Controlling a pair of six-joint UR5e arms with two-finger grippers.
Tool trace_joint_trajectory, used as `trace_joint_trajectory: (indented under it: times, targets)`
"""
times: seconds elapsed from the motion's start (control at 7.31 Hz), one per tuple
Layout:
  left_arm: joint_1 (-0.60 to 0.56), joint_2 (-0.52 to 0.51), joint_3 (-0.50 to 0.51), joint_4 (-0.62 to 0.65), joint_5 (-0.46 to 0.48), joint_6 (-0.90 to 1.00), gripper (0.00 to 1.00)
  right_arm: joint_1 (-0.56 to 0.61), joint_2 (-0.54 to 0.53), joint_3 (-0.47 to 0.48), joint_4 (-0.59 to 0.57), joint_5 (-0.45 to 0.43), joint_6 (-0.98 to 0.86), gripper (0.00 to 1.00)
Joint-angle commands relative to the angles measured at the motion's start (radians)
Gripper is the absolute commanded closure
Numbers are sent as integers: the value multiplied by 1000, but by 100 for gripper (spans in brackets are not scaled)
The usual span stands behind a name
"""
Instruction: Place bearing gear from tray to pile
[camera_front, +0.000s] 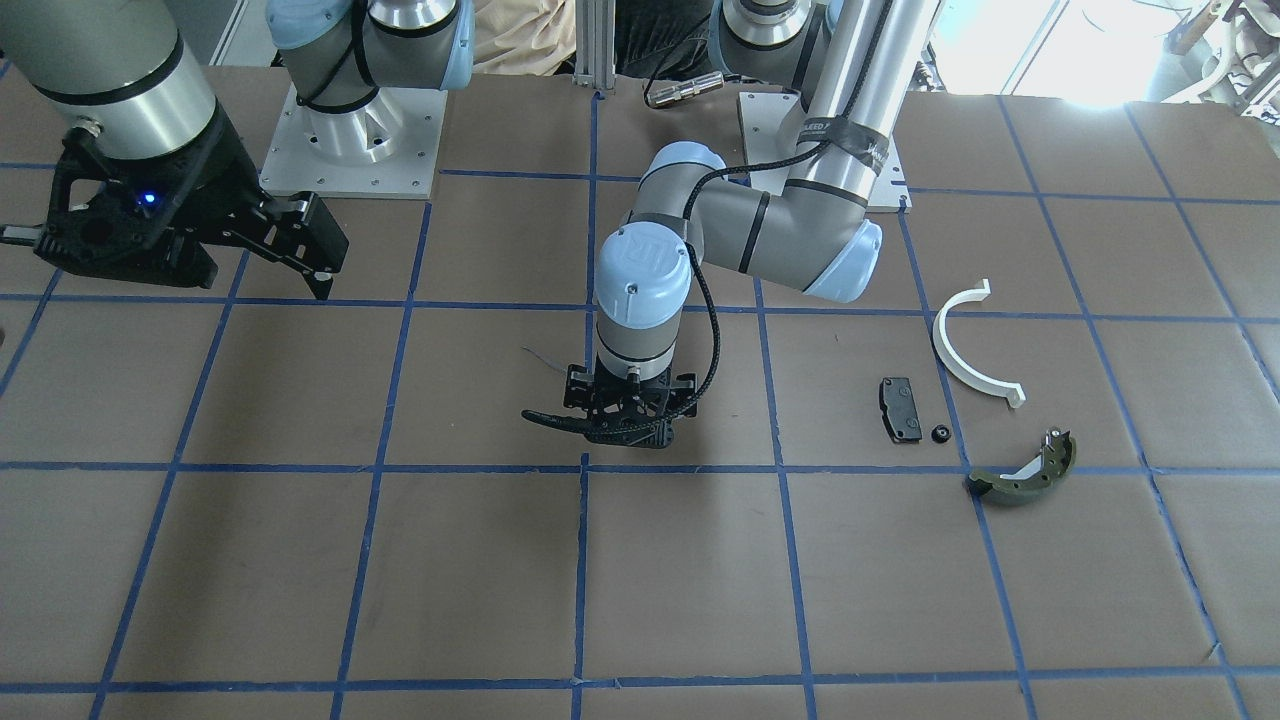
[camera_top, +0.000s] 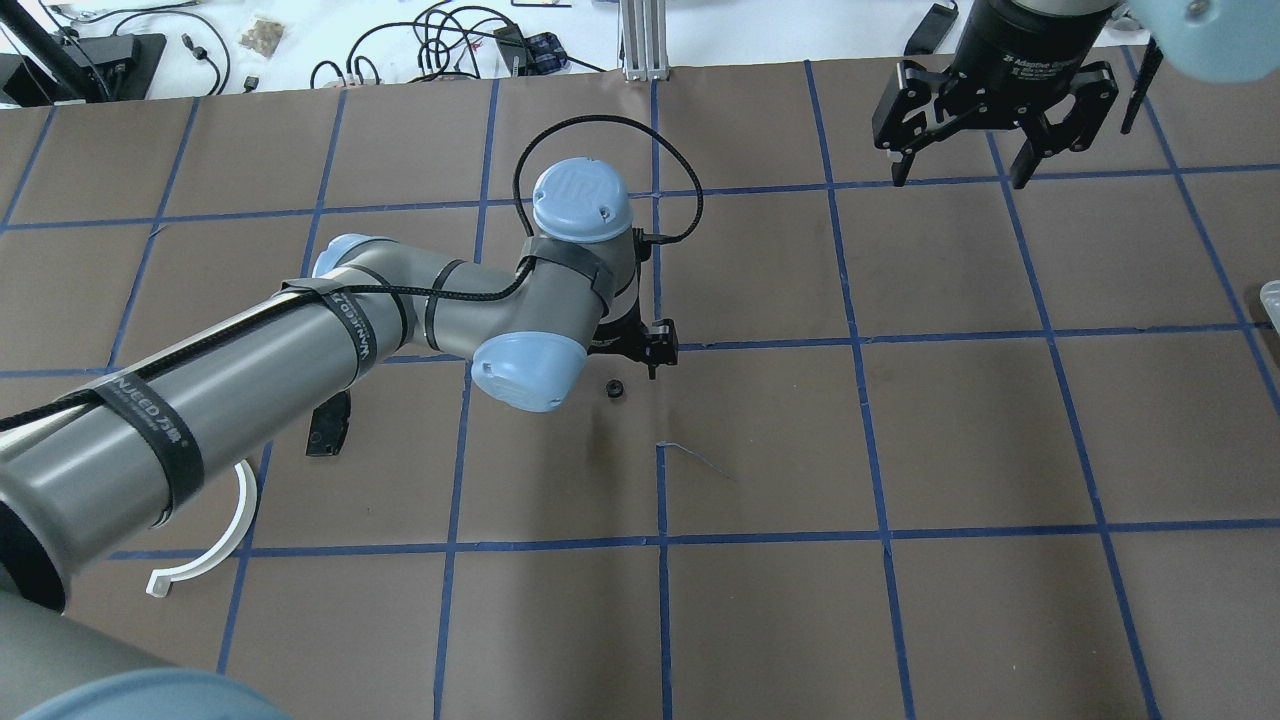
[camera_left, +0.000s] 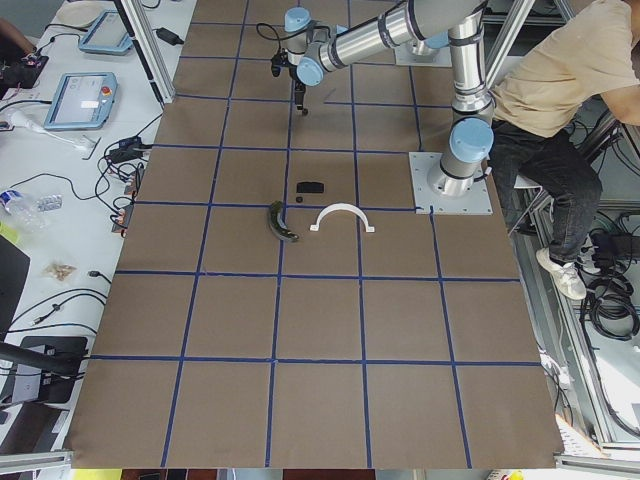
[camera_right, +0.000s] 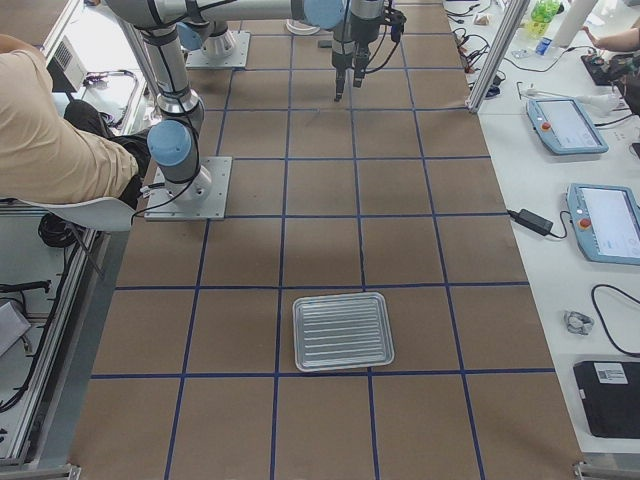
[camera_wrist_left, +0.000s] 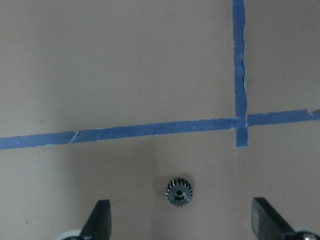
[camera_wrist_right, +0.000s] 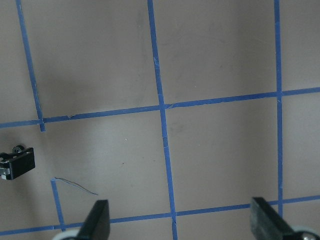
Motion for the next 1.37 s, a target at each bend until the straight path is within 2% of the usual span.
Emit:
trace_joint_trajectory:
  times: [0.0,0.27,0.41,0.82,0.96,1.09,1.23]
  targets:
    - [-5,-25,-1,6,1,0,10,-2,-7,37,-8,14,39,0]
    - [-5,-30,-5,5,1,-9,14,-1,-10,40,2,-4,48,0]
    - [-5,-30,-5,5,1,-1,26,-1,-30,42,-2,5,33,0]
    - [-5,-33,-5,3,-5,-12,36,-1,-64,45,-2,16,16,0]
    - [-5,-41,-2,5,-5,-11,44,-2,-67,40,-2,16,11,0]
    - [-5,-50,-1,5,-5,-14,44,-2,-78,30,-5,16,10,0]
    - [-5,-47,7,5,1,-6,56,-1,-79,36,-4,20,10,0]
